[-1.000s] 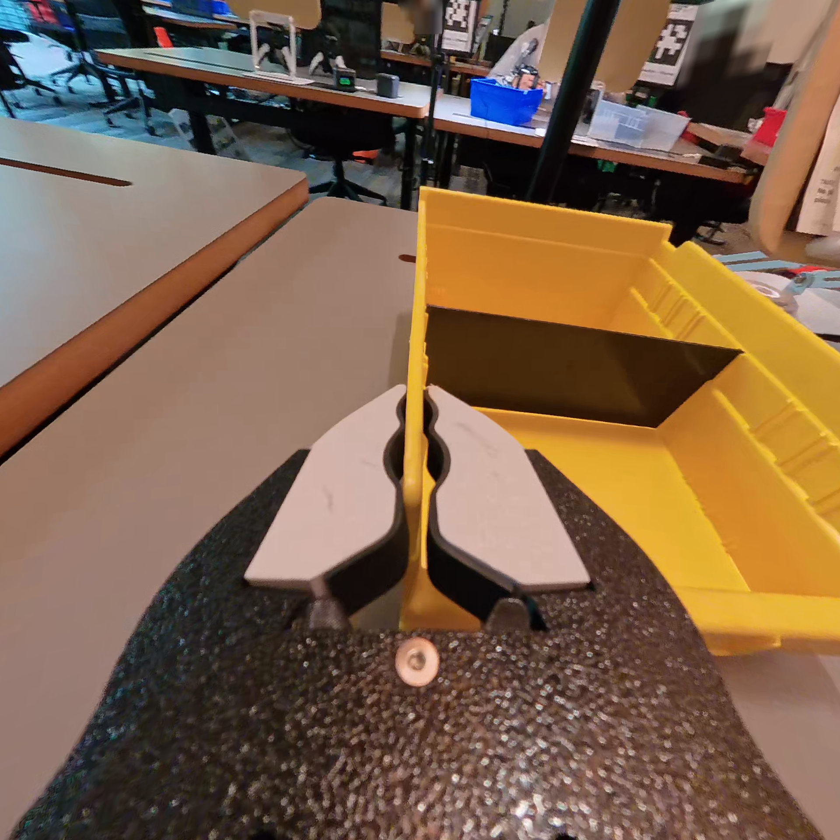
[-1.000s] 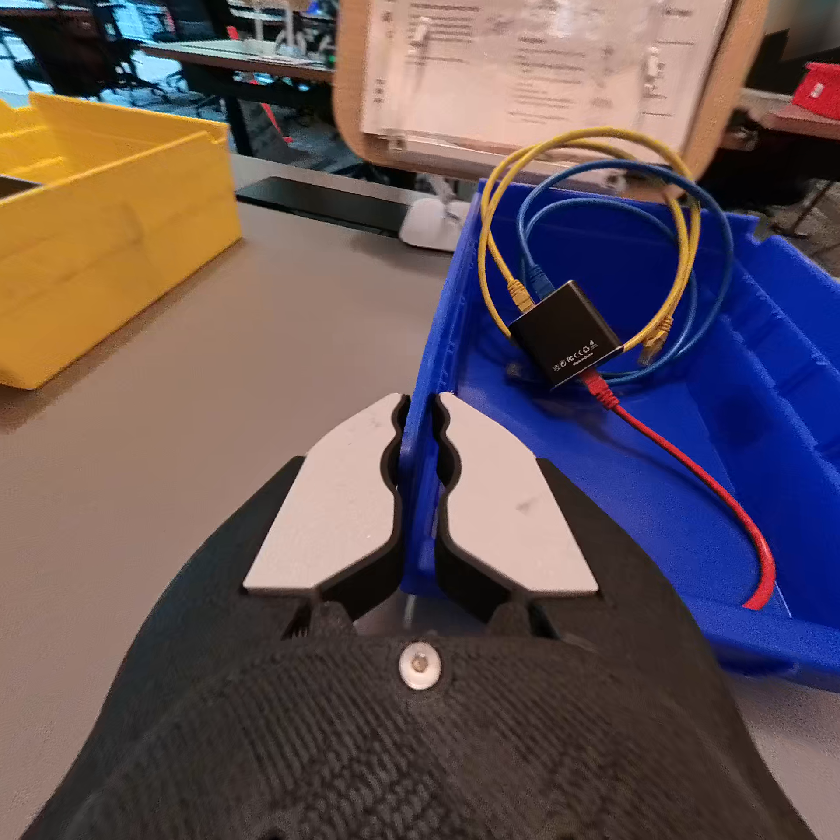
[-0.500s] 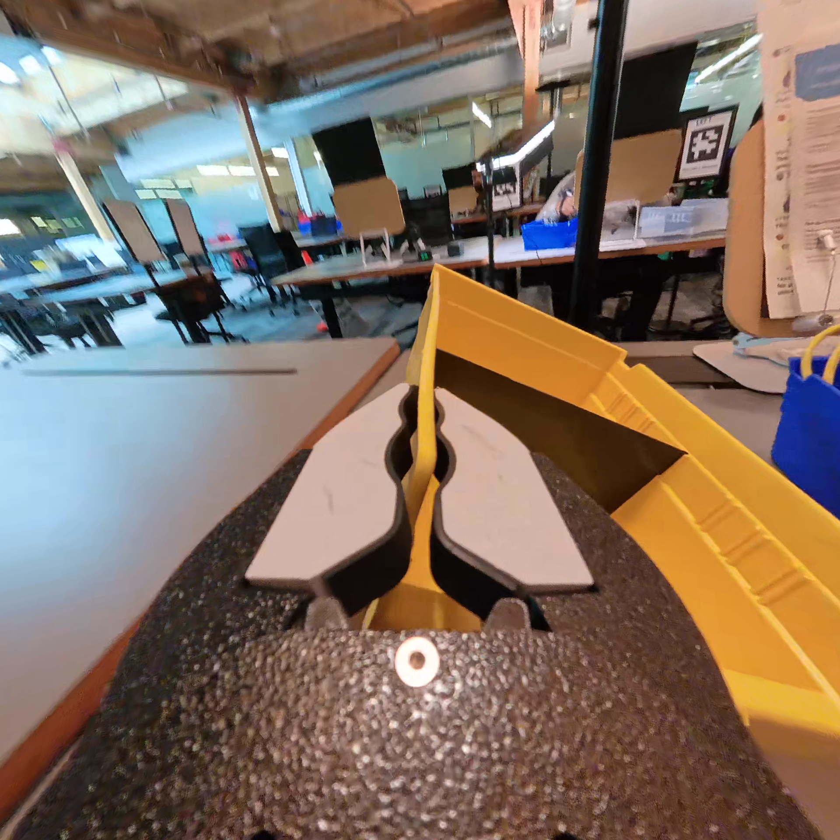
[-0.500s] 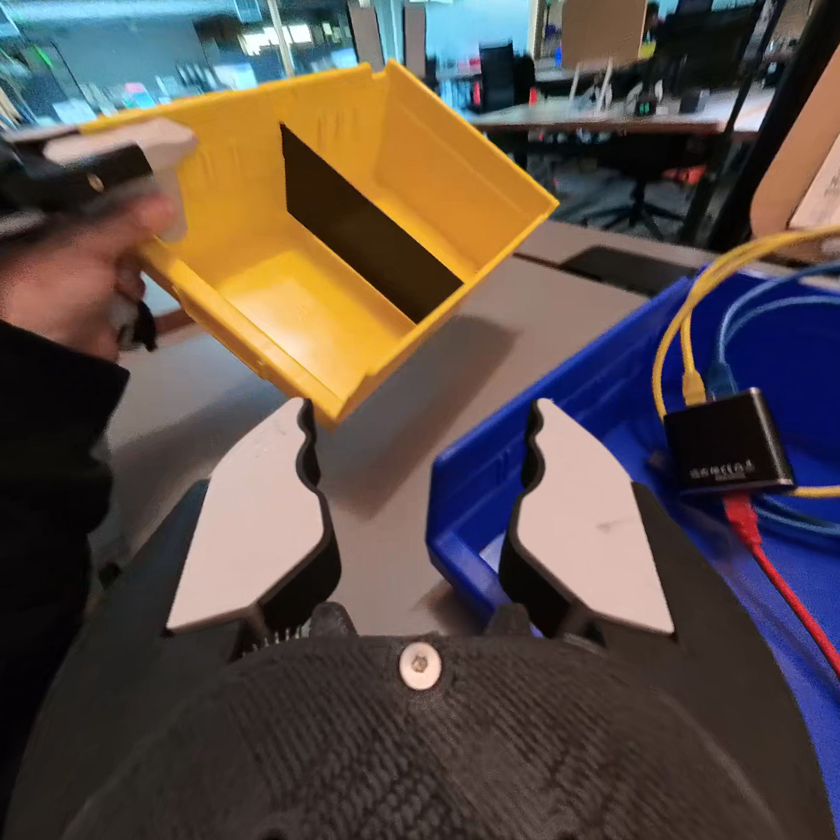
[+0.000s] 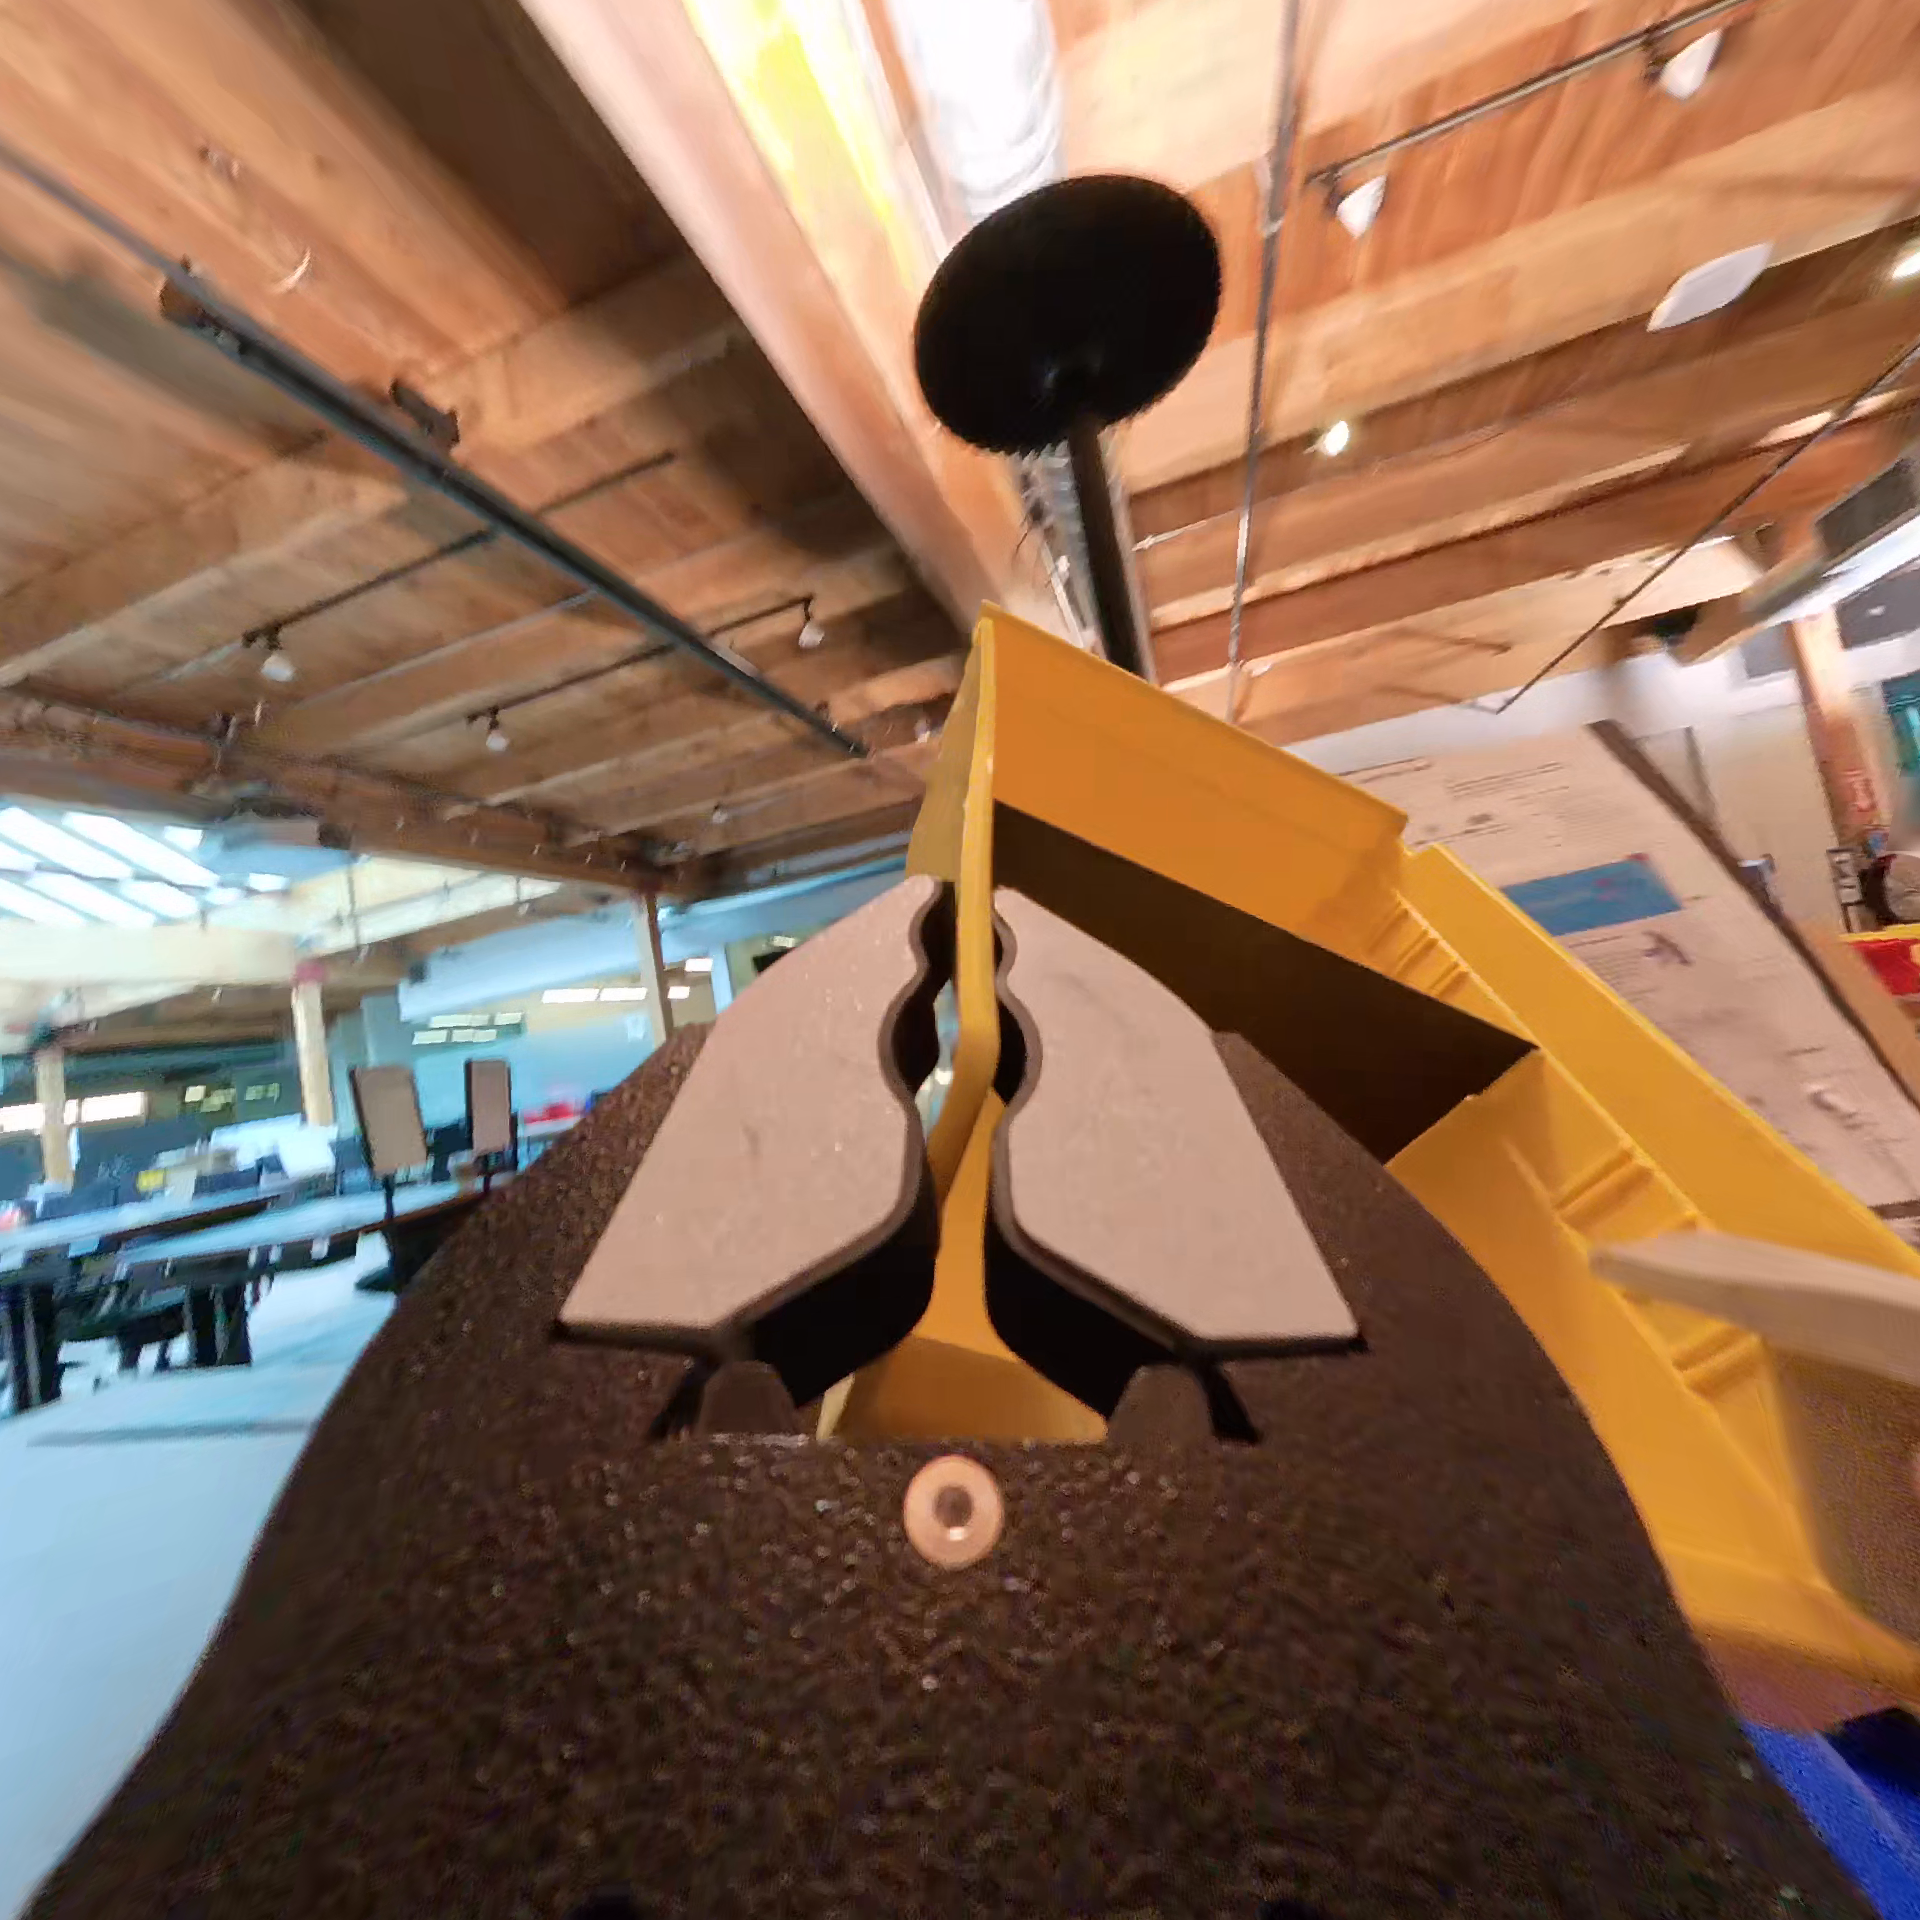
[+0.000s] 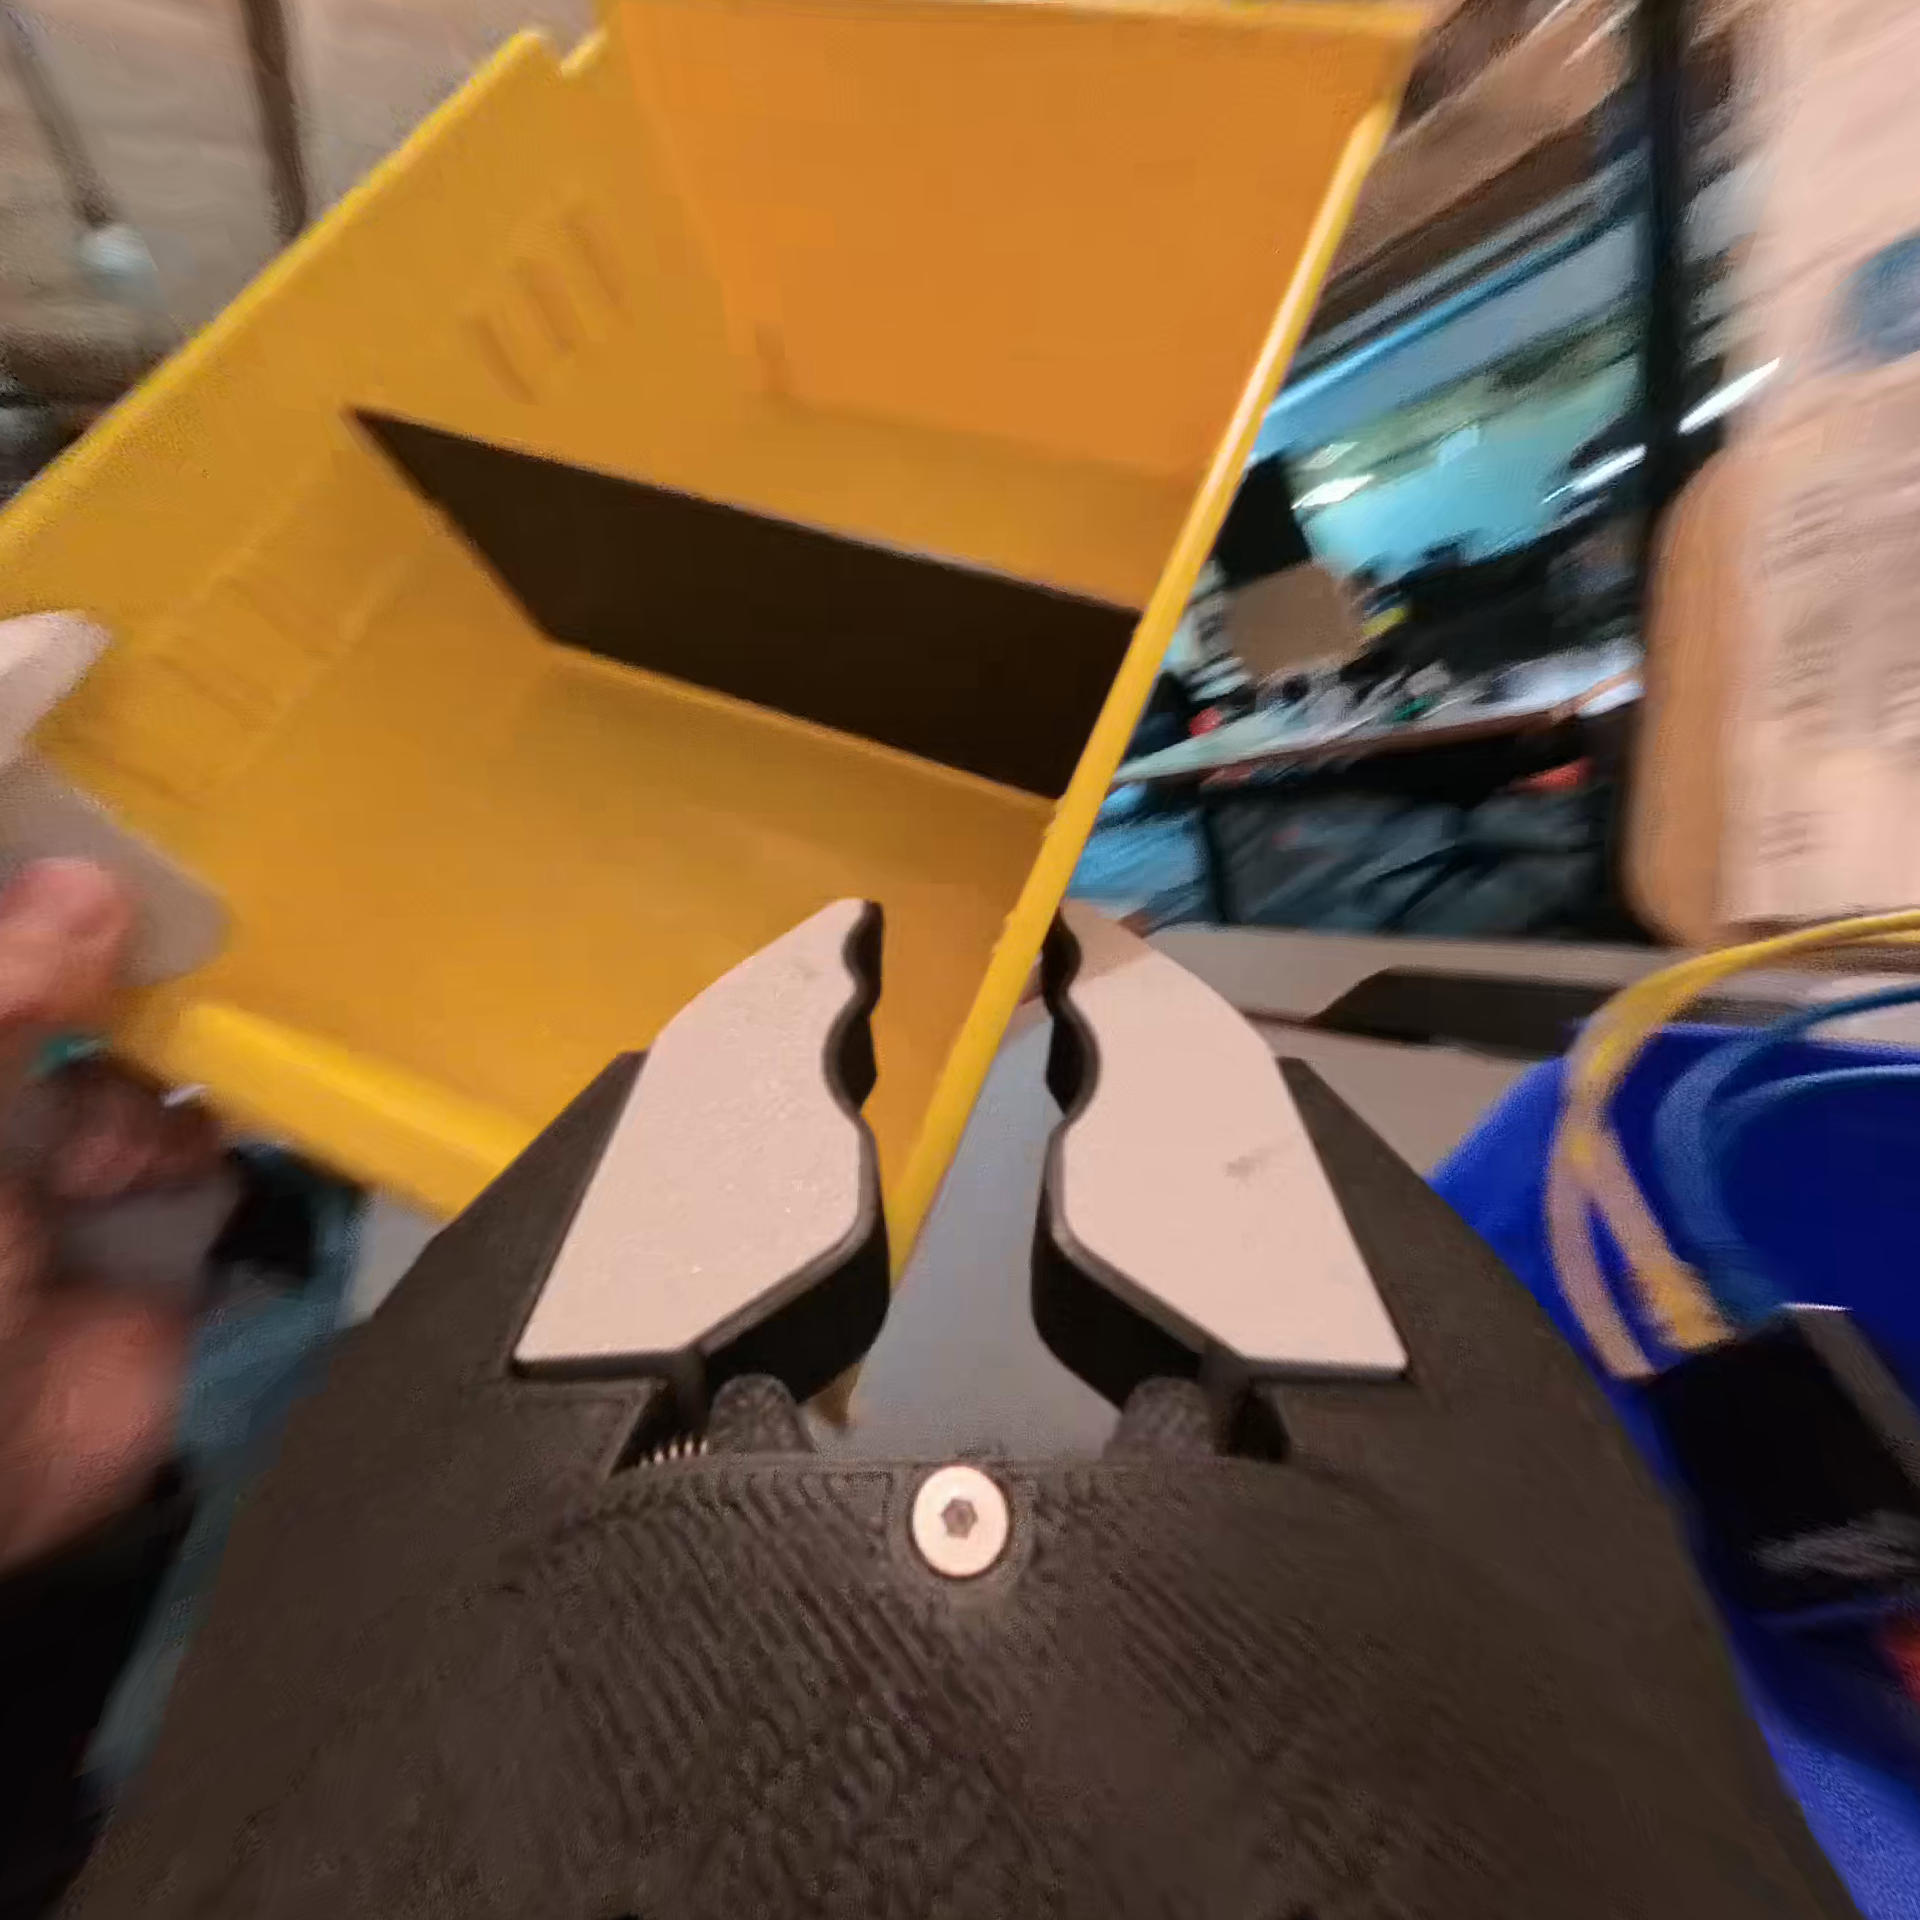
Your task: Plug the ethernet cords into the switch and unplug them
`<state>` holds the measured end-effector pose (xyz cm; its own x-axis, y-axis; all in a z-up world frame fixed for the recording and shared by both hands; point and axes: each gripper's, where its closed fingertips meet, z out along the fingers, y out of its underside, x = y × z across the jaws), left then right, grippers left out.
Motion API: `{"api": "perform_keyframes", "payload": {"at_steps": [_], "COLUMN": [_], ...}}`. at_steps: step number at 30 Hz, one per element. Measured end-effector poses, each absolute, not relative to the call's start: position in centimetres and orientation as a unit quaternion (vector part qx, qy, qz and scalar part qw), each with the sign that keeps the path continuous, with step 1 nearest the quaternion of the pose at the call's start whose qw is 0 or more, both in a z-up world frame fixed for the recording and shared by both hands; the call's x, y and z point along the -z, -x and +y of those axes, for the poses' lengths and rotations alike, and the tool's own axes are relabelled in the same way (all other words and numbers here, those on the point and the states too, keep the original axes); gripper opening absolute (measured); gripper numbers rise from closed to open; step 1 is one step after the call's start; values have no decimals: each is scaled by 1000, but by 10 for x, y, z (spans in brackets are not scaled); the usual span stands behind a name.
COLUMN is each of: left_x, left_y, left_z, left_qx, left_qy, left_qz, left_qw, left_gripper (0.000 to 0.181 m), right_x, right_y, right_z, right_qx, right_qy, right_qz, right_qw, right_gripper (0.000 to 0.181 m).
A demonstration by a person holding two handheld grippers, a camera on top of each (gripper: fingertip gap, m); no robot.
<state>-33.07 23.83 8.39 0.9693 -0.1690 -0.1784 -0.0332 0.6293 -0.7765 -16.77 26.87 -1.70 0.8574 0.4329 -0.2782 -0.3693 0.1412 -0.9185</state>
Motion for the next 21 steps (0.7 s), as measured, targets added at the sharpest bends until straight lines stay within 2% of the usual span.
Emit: {"api": "perform_keyframes", "payload": {"at_steps": [1,3,6,10,14,18,21], "left_x": [-85,-85,-78,-57,-45,-12,43], "left_y": [317,285,240,186,153,134,125], "left_z": [231,215,193,181,162,193,240], "left_qx": [39,63,54,192,275,289,259], "left_qy": [414,381,340,377,369,447,578], "left_qz": [129,148,171,237,305,342,372], "left_qw": [900,911,923,874,834,775,678], "left_gripper": [3,5,9,18,31,44,69], "right_x": [14,14,11,-2,-6,12,35], "right_y": [148,114,71,-13,-99,-196,-265], "right_z": [268,267,261,236,198,148,106], "right_qx": [-233,-194,-210,-183,-42,36,73], "right_qy": [593,590,573,536,555,580,585], "right_qz": [-1,22,40,102,107,177,236], "right_qw": [771,784,791,818,824,794,773], "right_gripper": [19,7,6,4,4,4,4]}}
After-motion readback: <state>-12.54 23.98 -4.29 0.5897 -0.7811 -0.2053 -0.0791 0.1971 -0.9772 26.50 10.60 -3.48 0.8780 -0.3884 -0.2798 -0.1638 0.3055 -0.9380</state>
